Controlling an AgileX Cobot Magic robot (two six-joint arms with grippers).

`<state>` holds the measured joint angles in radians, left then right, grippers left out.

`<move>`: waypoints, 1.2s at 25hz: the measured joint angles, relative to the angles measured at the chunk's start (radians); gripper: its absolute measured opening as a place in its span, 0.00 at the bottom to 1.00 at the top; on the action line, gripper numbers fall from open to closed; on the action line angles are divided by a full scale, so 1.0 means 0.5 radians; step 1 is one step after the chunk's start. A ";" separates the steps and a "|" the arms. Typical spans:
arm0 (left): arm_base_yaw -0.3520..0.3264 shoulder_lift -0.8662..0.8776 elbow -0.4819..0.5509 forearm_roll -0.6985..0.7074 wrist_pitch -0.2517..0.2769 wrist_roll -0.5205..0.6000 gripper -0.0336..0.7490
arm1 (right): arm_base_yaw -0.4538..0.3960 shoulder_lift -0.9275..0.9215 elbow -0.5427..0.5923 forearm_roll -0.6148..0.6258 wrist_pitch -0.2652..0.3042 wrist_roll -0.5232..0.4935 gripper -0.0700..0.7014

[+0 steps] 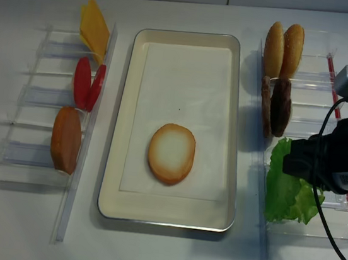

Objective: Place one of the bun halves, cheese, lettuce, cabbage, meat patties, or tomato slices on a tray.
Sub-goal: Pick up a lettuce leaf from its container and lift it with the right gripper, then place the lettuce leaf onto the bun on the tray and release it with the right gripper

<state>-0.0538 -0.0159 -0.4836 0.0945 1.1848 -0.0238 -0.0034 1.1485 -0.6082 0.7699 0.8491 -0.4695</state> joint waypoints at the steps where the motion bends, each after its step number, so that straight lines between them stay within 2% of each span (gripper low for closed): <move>1: 0.000 0.000 0.000 0.000 0.000 0.000 0.64 | 0.000 0.000 0.000 -0.013 0.000 0.008 0.28; 4: 0.000 0.000 0.000 0.000 0.000 0.000 0.64 | 0.000 0.000 0.000 -0.021 -0.036 0.017 0.17; 9: 0.000 0.000 0.000 0.000 0.000 0.000 0.64 | 0.000 -0.005 0.000 0.031 -0.038 0.017 0.16; 13: 0.000 0.000 0.000 0.000 0.000 0.000 0.64 | 0.000 -0.131 -0.064 0.034 0.124 0.020 0.16; 18: 0.000 0.000 0.000 0.000 0.000 0.000 0.64 | 0.002 -0.312 -0.306 0.013 0.350 0.130 0.15; 21: 0.000 0.000 0.000 0.000 0.000 0.000 0.64 | 0.014 -0.316 -0.417 -0.001 0.421 0.207 0.15; 23: 0.000 0.000 0.000 0.000 0.000 0.000 0.64 | 0.088 -0.283 -0.471 0.026 0.418 0.223 0.15; 25: 0.000 0.000 0.000 0.000 0.000 0.000 0.64 | 0.237 -0.214 -0.513 0.040 0.371 0.237 0.15; 27: 0.000 0.000 0.000 0.000 0.000 0.000 0.64 | 0.458 -0.093 -0.551 0.040 0.270 0.275 0.15; 30: 0.000 0.000 0.000 0.000 0.000 0.000 0.64 | 0.774 0.129 -0.645 0.044 0.061 0.317 0.15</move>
<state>-0.0538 -0.0159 -0.4836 0.0945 1.1848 -0.0238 0.3837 1.2130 -0.9309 0.7921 0.8799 -0.3110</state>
